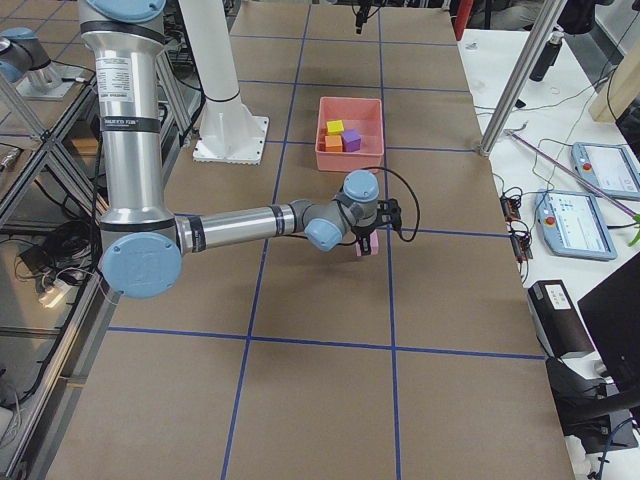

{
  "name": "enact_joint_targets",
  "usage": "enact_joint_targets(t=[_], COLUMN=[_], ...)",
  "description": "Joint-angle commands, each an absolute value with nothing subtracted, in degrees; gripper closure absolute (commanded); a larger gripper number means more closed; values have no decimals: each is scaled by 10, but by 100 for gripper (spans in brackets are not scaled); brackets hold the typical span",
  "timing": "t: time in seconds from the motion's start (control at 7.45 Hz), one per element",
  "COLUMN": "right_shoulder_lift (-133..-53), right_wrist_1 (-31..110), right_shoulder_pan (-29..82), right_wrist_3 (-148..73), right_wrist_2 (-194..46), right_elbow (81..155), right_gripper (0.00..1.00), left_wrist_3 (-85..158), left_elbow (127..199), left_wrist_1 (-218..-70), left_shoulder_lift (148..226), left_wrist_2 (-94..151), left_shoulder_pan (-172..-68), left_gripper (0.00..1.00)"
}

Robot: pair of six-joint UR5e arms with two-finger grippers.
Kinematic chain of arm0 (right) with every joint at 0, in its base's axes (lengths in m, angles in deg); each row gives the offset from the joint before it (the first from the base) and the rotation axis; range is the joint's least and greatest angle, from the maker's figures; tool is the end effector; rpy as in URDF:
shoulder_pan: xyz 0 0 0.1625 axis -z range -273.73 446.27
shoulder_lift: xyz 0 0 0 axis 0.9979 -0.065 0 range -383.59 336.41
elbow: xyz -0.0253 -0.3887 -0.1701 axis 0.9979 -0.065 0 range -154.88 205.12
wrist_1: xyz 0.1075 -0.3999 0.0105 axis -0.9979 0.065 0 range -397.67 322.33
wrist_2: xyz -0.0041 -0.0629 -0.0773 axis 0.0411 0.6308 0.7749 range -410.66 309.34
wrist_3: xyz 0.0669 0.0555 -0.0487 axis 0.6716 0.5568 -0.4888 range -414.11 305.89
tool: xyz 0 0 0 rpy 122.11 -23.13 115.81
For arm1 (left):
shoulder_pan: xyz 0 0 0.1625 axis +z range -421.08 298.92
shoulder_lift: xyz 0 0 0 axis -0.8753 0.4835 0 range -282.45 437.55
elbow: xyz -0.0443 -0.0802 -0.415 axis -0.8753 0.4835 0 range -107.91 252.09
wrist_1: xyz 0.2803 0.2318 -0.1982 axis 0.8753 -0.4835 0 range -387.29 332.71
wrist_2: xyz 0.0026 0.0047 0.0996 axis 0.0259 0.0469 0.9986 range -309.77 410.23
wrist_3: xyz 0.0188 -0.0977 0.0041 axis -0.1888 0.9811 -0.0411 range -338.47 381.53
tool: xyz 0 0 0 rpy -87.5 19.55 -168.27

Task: Place blocks into pink bin with both arms
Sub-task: 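Carry the pink cube with the right gripper into the pink bin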

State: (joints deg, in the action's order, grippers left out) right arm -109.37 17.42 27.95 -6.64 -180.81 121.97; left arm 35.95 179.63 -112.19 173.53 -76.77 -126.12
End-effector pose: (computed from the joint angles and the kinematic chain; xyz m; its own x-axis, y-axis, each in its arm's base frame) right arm -0.2249 -0.4960 0.4923 0.5440 -0.1022 0.8328 -0.0531 0.9864 0.1558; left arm 0.1545 -0.5057 0.4726 0.7232 0.2793 -0.6317 -0.2276 0.9599 0.1638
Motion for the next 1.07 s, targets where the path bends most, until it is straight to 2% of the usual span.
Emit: enact_joint_targets(t=[0.0,0.4,0.54,0.67,0.81,0.94], right_shoulder_lift=[-1016,-899,-876,-860,-860,-861], right_wrist_1=[173,174,175,180,181,185], right_shoulder_pan=[333,435,472,509,519,520], right_wrist_3=[86,241,262,268,270,280], right_wrist_2=[-1807,-1722,-1682,-1624,-1611,-1610], right_elbow=[1247,1248,1244,1241,1243,1244], right_gripper=[89,84,78,60,18,1], left_wrist_3=[359,359,359,359,359,360], left_elbow=[1796,1787,1771,1753,1743,1742], left_wrist_1=[-1122,-1127,-1150,-1175,-1187,-1188], left_shoulder_lift=[1736,1740,1739,1739,1739,1739], left_wrist_2=[-768,-768,-768,-768,-768,-768], left_shoulder_pan=[-1261,-1261,-1261,-1261,-1261,-1261], left_gripper=[0,0,0,0,0,0])
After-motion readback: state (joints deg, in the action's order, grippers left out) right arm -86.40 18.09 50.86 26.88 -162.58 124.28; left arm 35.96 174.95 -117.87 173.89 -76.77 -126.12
